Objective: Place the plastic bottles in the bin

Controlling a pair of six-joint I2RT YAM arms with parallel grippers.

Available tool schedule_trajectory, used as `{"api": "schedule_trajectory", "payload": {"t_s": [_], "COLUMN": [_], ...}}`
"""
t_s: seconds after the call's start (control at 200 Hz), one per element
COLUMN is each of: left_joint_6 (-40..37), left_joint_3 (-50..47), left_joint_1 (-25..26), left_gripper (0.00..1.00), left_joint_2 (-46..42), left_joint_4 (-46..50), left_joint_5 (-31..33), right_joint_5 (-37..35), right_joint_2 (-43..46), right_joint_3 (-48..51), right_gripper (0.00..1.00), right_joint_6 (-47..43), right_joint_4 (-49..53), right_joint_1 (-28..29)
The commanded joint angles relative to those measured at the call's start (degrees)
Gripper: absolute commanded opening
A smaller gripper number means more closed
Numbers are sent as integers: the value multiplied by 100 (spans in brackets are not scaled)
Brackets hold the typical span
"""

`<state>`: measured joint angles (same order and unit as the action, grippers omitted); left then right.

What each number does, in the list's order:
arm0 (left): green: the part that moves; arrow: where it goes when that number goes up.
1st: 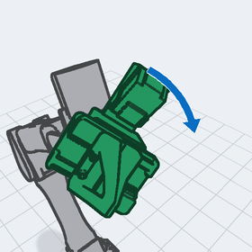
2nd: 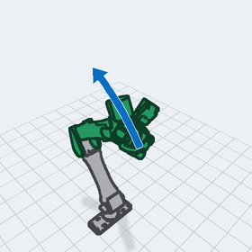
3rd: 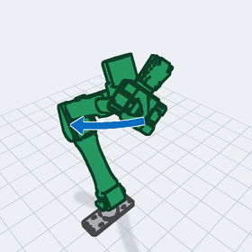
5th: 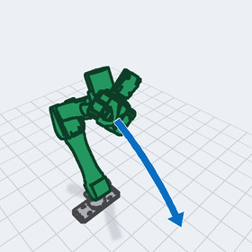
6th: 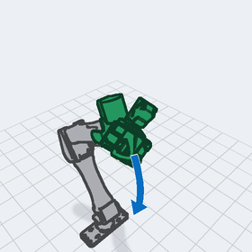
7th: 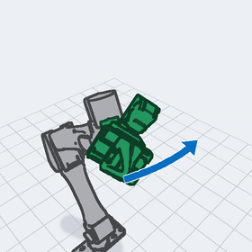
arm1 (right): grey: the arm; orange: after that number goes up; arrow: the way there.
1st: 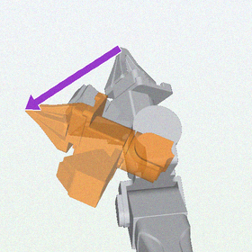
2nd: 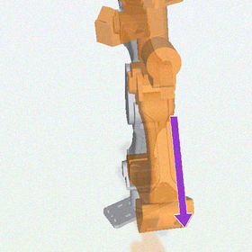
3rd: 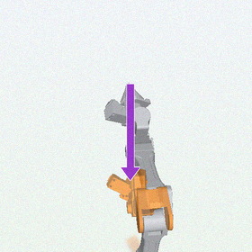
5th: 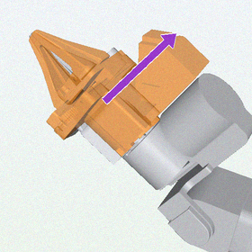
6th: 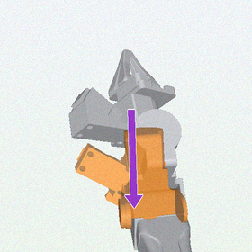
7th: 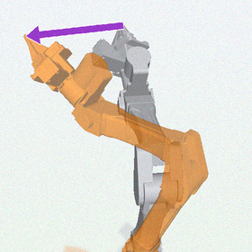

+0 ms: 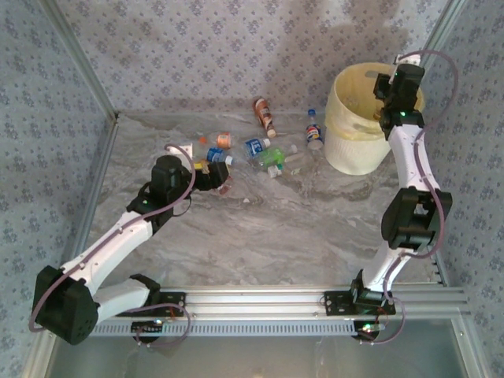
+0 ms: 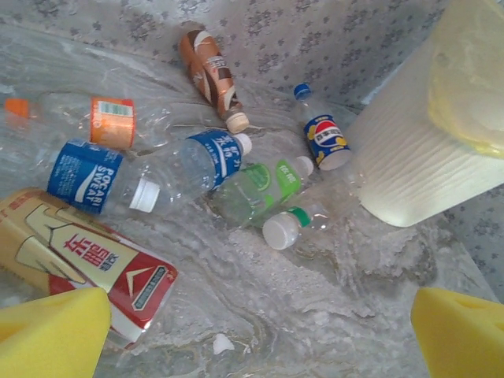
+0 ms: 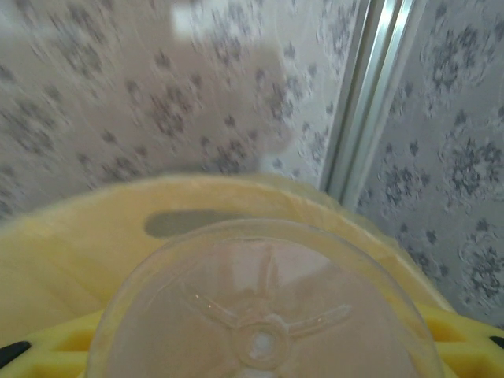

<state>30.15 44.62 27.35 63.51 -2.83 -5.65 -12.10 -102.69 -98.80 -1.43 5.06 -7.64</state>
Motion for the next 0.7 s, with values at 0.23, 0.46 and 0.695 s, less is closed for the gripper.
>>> {"api": "schedule_trajectory", "payload": {"t_s": [0.23, 0.46, 0.695], "left_joint_6": [330, 438, 652], "left_joint_3": [29, 10, -73], "left_joint_1": [-138, -211, -316], "left_gripper": [98, 98, 98], "left_joint_2": [349, 511, 599], "left_joint_4": [476, 468, 516], "left_joint_5": [706, 717, 853], "right_joint_5": [-963, -995, -441], "right_joint_2": [-483, -404, 121], "right_joint_3": [-577, -605, -579], "right_gripper": [76, 88, 94], "right_joint_6": [-373, -201, -5], "right_joint_4": [781, 889, 982], "right_joint_1": [-40, -32, 143]}}
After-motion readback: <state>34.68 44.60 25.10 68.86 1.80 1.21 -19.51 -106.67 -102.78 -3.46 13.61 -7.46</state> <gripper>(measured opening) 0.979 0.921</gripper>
